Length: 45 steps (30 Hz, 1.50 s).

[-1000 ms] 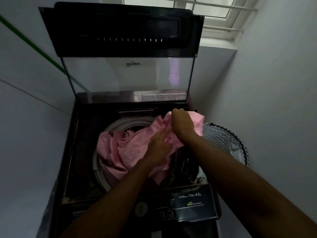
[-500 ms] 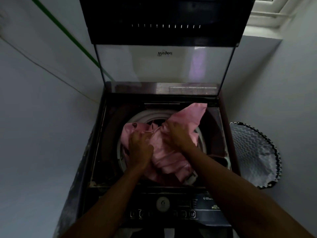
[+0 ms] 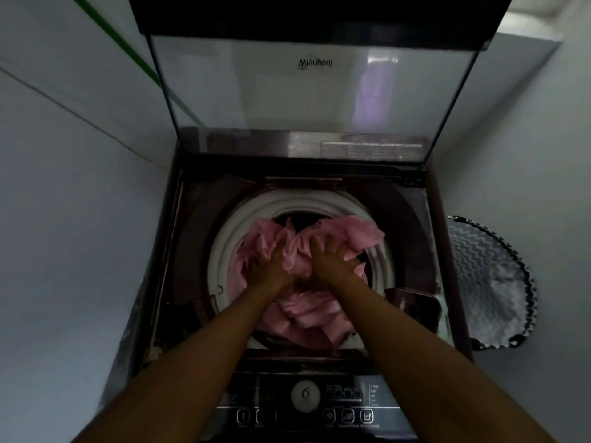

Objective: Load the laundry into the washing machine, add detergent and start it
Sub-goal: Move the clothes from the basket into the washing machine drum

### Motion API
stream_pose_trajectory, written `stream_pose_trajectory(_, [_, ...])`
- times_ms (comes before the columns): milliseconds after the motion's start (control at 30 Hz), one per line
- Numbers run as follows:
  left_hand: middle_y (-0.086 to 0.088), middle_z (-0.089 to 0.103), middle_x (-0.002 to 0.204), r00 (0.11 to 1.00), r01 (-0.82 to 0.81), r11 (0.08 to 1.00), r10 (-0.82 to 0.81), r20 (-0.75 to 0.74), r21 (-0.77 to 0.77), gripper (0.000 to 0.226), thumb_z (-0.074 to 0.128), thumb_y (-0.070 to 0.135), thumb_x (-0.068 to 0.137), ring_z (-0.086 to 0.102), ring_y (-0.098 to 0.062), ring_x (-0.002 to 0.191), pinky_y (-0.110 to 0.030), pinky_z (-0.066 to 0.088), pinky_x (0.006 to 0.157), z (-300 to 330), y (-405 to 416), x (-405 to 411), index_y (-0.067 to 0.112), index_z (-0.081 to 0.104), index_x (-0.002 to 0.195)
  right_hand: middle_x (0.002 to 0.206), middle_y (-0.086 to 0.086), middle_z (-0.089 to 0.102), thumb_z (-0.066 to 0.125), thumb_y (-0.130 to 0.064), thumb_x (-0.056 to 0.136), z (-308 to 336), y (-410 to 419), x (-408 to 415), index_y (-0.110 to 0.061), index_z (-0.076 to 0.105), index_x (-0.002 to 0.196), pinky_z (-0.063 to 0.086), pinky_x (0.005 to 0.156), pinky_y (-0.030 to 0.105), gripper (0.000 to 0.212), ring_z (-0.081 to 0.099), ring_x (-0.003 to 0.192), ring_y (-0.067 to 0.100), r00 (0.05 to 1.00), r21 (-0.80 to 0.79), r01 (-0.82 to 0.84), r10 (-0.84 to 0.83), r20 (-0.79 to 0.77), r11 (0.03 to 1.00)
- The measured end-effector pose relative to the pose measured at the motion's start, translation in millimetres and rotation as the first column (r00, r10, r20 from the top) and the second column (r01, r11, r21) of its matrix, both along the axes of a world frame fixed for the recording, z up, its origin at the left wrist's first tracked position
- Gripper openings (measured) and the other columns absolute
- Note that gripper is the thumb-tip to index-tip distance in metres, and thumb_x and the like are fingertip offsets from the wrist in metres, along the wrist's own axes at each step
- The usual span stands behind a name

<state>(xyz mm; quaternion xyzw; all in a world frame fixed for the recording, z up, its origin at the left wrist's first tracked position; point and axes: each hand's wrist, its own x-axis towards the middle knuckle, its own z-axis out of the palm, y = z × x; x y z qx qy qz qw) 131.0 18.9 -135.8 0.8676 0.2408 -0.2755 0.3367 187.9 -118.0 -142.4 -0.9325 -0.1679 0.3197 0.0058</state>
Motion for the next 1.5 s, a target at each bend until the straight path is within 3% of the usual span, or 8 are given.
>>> stream_pose_trajectory(267, [-0.012, 0.005, 0.164, 0.995, 0.006, 1.0, -0.007, -0.104, -0.016, 0.111, 0.056, 0.083, 0.066, 0.011, -0.034, 0.15, -0.045, 0.013, 0.122, -35.4, 18.4, 2.4, 0.046, -0.002, 0.153, 0.16, 0.021, 0.005, 0.063, -0.057, 0.083, -38.7, 12.8, 25.5, -0.019, 0.004, 0.155, 0.02, 0.107, 0.071, 0.101, 0.006, 0.144, 0.051, 0.995, 0.035, -0.069, 0.071, -0.076, 0.997])
stream_pose_trajectory(433, [-0.007, 0.003, 0.165, 0.986, 0.005, 0.996, -0.019, -0.167, -0.085, 0.093, 0.05, 0.07, 0.087, 0.01, -0.031, 0.15, -0.039, 0.012, 0.12, -48.4, 33.1, 10.6, 0.038, -0.006, 0.154, 0.161, 0.017, -0.001, 0.065, -0.062, 0.079, -52.4, 27.0, 37.4, -0.03, 0.0, 0.155, 0.015, 0.105, 0.075, 0.105, -0.001, 0.144, 0.052, 0.987, 0.027, 0.005, -0.001, -0.159, 1.0])
stream_pose_trajectory(767, [-0.011, 0.005, 0.164, 0.954, 0.062, 0.998, -0.057, -0.295, 0.009, 0.103, 0.051, 0.072, 0.085, 0.016, -0.031, 0.149, -0.035, 0.017, 0.119, -47.0, 46.8, 18.1, 0.026, -0.006, 0.156, 0.159, 0.023, -0.013, 0.056, -0.069, 0.082, -71.3, 48.8, 23.6, -0.029, -0.01, 0.154, -0.001, 0.101, 0.079, 0.106, -0.013, 0.143, 0.051, 0.992, -0.021, 0.021, -0.023, -0.124, 1.0])
stream_pose_trajectory(933, [-0.018, 0.018, 0.161, 0.968, 0.136, 0.972, -0.089, -0.236, 0.193, 0.09, 0.043, 0.066, 0.09, 0.032, -0.037, 0.142, -0.046, 0.031, 0.115, -58.4, 45.7, 10.4, 0.022, 0.002, 0.157, 0.16, 0.024, -0.009, 0.054, -0.065, 0.085, -65.9, 52.0, 11.5, -0.029, -0.019, 0.152, 0.002, 0.104, 0.078, 0.105, -0.013, 0.142, 0.054, 0.999, -0.053, 0.039, -0.041, -0.024, 0.998])
stream_pose_trajectory(1067, [-0.019, 0.032, 0.152, 0.985, 0.14, 0.924, -0.165, 0.04, 0.356, 0.08, 0.053, 0.051, 0.088, 0.039, -0.038, 0.134, -0.048, 0.034, 0.112, -48.3, 38.4, 6.3, 0.014, 0.025, 0.153, 0.159, 0.025, -0.003, 0.06, -0.067, 0.08, -46.7, 49.0, 15.7, -0.025, -0.017, 0.152, 0.005, 0.102, 0.079, 0.114, -0.004, 0.143, 0.054, 1.0, -0.064, 0.011, -0.012, -0.019, 0.998])
stream_pose_trajectory(1300, [-0.017, 0.02, 0.16, 0.922, 0.334, 0.886, -0.378, 0.084, 0.321, 0.084, 0.064, 0.03, 0.082, 0.023, -0.035, 0.145, -0.047, 0.018, 0.119, -35.5, 34.8, 23.2, 0.019, 0.022, 0.155, 0.157, 0.028, 0.0, 0.072, -0.06, 0.071, 9.0, 60.7, 56.5, -0.023, 0.0, 0.154, 0.013, 0.107, 0.074, 0.116, 0.0, 0.142, 0.055, 0.975, -0.193, -0.195, 0.169, -0.145, 0.962])
stream_pose_trajectory(1400, [-0.011, 0.02, 0.161, 0.928, 0.313, 0.907, -0.355, 0.113, 0.281, 0.086, 0.056, 0.041, 0.075, 0.021, -0.034, 0.147, -0.049, 0.018, 0.119, -45.0, 39.9, 25.3, 0.029, 0.024, 0.154, 0.159, 0.024, -0.008, 0.067, -0.037, 0.089, 22.2, 52.1, 46.2, -0.015, -0.006, 0.155, 0.018, 0.111, 0.067, 0.1, 0.003, 0.143, 0.052, 0.955, -0.168, -0.104, 0.051, -0.292, 0.98])
stream_pose_trajectory(1500, [-0.01, 0.015, 0.163, 0.929, 0.355, 0.915, -0.368, 0.035, 0.191, 0.087, 0.058, 0.043, 0.082, 0.015, -0.028, 0.15, -0.044, 0.013, 0.122, -47.8, 39.0, 22.0, 0.028, 0.015, 0.156, 0.155, 0.027, -0.025, 0.076, -0.038, 0.081, 3.4, 38.0, 27.1, -0.028, -0.021, 0.151, 0.023, 0.1, 0.079, 0.12, -0.003, 0.137, 0.064, 0.955, -0.193, -0.178, 0.122, -0.272, 0.965])
